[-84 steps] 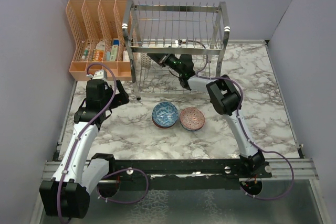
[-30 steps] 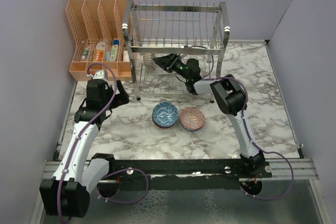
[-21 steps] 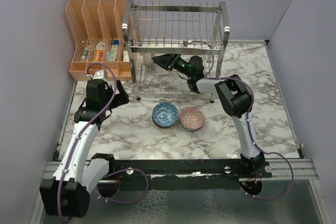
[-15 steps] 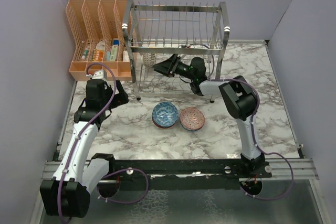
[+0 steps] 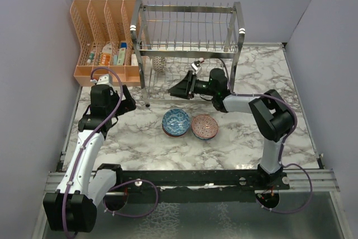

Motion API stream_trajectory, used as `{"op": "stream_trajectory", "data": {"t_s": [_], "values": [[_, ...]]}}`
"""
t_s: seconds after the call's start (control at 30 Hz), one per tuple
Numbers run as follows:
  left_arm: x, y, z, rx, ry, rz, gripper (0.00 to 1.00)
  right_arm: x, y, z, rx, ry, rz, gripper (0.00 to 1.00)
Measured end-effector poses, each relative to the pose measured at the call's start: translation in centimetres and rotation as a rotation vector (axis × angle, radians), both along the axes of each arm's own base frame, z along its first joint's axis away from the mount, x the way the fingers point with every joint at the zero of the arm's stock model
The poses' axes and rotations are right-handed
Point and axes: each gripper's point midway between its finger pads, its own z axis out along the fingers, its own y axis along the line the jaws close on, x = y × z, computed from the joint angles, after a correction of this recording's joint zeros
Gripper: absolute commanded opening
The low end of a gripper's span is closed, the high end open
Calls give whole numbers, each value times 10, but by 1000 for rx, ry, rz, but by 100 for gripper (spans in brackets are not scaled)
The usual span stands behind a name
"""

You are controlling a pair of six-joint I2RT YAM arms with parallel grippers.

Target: Load the bowls into the dish rack

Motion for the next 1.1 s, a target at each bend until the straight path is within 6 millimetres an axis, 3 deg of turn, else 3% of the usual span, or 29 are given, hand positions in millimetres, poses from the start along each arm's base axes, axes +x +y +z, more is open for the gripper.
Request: {"op": "stream_trajectory", "data": {"t_s": [0.27, 0.63, 0.8, 0.93, 1.1], "values": [[0, 2, 0, 0, -1, 7, 99, -63, -1, -15, -60, 25, 126, 51], [0, 3, 3, -1, -13, 10, 99, -144, -32, 22, -148, -133, 234, 51], [0, 3, 3, -1, -13, 10, 99, -175, -53, -3, -239, -96, 237, 51], [0, 3, 3, -2, -13, 10, 99, -189, -66, -20, -346, -95, 211, 53], [0, 3, 3, -2, -13, 10, 99, -185, -81, -24, -467, -176, 141, 54]]}}
